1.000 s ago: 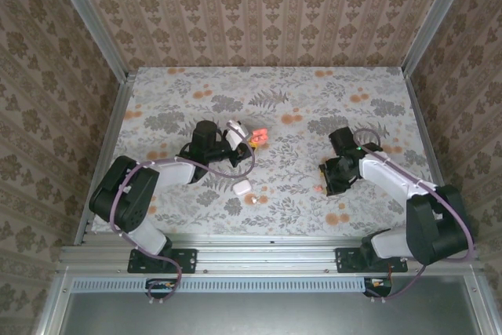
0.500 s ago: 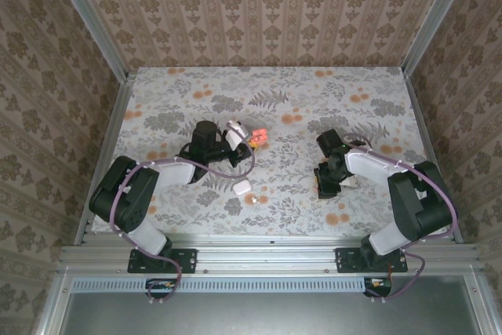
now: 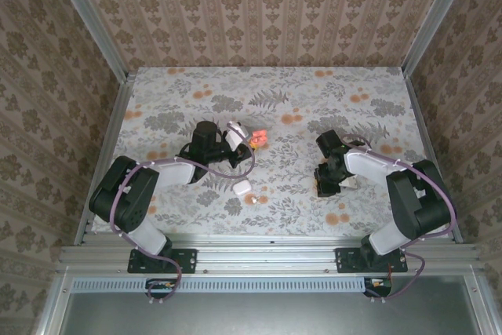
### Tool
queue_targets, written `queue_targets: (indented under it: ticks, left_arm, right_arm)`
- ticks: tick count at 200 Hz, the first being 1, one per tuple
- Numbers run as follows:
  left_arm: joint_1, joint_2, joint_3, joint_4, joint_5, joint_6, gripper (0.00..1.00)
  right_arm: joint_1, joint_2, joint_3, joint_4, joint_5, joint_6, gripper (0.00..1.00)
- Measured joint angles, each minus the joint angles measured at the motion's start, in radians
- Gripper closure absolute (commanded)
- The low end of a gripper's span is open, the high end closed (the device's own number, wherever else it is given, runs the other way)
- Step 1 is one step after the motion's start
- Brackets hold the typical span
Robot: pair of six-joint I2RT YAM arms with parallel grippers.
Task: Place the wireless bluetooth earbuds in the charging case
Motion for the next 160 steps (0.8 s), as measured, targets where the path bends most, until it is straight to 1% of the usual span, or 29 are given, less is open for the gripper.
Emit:
queue_targets:
  ticks: [40, 86, 131, 160]
  left_arm:
    - [0.000, 0.000, 0.000, -0.008, 0.000, 0.000, 0.91]
    - [0.000, 0.014, 0.000, -0.006, 0.011, -0.009, 0.91]
    - [0.000, 0.048, 0.000, 0.007, 0.061, -0.056, 0.91]
    - [-0.001, 0.091, 0.000, 0.063, 0.097, -0.108, 0.91]
  right_arm:
    - [-0.002, -0.007, 0.000, -0.002, 0.011, -0.031, 0.74]
    - [0.012, -0.045, 0.013, 0.003, 0.071, -0.155, 0.74]
    - [0.074, -0.060, 0.049, 0.065, 0.138, -0.361, 0.73]
    - [0.124, -0.074, 0.064, 0.180, 0.195, -0.519, 0.73]
